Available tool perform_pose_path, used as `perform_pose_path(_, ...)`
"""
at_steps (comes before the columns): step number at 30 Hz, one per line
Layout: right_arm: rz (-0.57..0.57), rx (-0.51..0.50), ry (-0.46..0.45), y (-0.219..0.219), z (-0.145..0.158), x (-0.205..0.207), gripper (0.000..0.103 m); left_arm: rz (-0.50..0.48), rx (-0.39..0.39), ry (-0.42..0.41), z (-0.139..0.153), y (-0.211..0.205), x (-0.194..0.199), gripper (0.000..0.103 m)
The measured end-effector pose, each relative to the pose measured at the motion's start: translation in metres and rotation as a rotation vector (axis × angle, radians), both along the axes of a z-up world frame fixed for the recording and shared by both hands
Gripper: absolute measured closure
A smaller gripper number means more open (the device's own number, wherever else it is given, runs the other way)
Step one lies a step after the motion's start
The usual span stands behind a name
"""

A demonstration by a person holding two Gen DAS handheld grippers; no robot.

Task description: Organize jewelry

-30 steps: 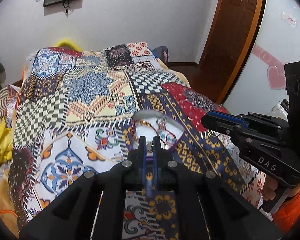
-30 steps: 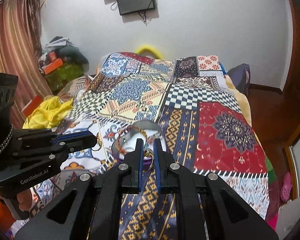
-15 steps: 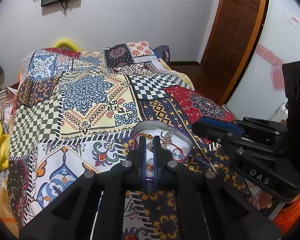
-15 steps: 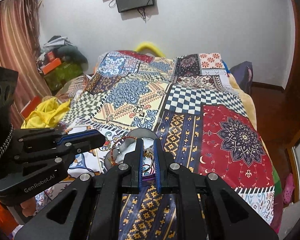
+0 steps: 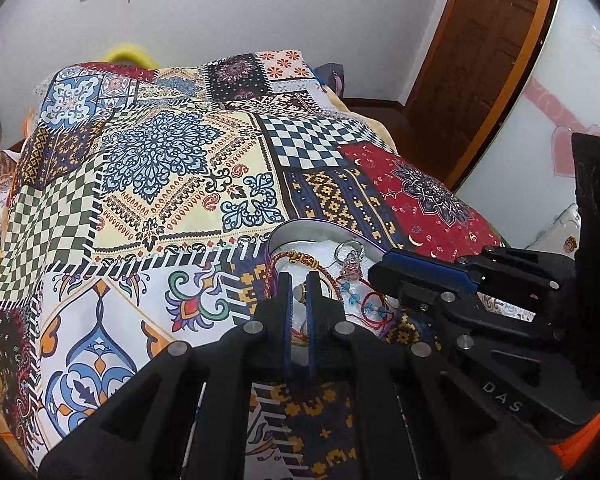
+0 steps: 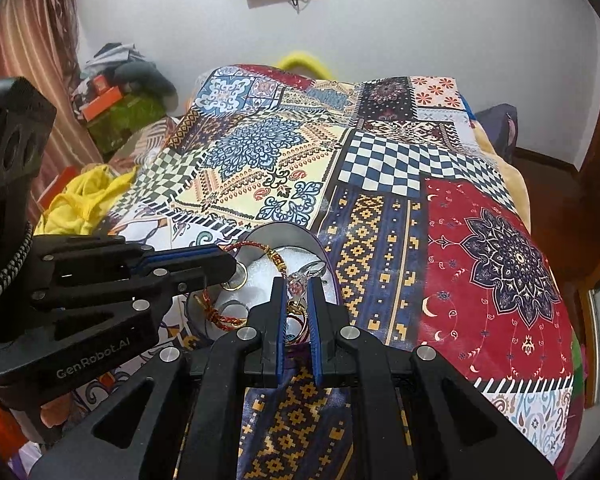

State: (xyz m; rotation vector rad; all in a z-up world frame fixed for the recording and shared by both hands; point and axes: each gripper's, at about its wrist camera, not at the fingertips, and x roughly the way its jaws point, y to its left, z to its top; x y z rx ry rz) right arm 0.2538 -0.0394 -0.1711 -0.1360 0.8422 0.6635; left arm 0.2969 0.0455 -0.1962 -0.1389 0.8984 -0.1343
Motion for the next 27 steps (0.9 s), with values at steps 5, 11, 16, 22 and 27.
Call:
perform_pose_path(5, -0.007, -0.046, -0.024, 0.003, 0.000, -0.001, 0.094, -0.010, 0.048, -0.021, 0.007, -0.007, -0.005, 0.098)
perform_pose_path(11, -0.023, -0.046, -0.033, -0.003, 0.008, -0.004, 0.086, -0.020, 0.074, -0.041, 0.020, -0.012, -0.014, 0.097)
perform_pose_path(16, -0.034, -0.033, -0.077, -0.011, 0.027, -0.015, 0.085, -0.013, 0.062, -0.071, 0.037, -0.008, -0.027, 0.097)
perform_pose_path(22, -0.072, 0.012, -0.175, -0.022, 0.065, -0.038, 0.085, 0.001, 0.057, -0.152, 0.075, -0.007, -0.052, 0.096)
perform_pose_path(27, -0.088, 0.097, -0.286, -0.036, 0.113, -0.071, 0.085, 0.018, 0.077, -0.297, 0.126, -0.012, -0.091, 0.096)
